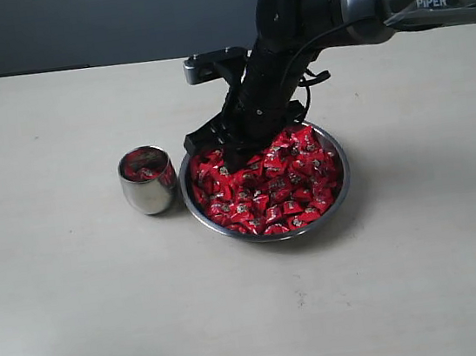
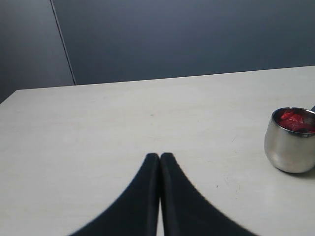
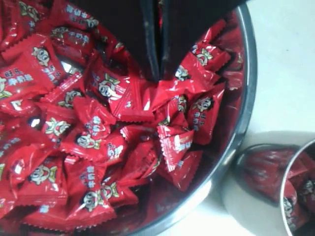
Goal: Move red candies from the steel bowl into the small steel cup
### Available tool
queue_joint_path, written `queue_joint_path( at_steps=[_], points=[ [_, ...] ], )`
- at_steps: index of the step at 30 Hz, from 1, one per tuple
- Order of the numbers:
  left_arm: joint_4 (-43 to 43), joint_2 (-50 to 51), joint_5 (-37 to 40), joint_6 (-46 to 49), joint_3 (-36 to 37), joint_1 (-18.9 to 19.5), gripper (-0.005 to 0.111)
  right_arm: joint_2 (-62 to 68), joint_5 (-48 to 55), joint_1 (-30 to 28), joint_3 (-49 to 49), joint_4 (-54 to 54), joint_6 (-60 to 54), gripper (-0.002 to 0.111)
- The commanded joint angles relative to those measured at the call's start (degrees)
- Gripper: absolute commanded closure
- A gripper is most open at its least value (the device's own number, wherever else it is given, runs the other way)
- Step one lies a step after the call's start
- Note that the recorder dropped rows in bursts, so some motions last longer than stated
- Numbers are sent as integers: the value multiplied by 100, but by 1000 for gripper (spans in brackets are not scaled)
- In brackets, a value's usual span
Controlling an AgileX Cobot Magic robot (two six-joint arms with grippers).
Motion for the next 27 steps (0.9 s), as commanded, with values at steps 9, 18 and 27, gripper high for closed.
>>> queue_joint_path(
  at_steps=[9, 18, 27],
  points=[
    [11, -27, -11, -10, -48, 12, 106, -100, -65, -17, 20, -218, -38, 109],
    [11, -27, -11, -10, -48, 12, 106, -100, -101, -17, 20, -215, -38, 109],
    [11, -27, -11, -10, -48, 12, 106, -100, 6, -17, 20, -215, -38, 109]
  ],
)
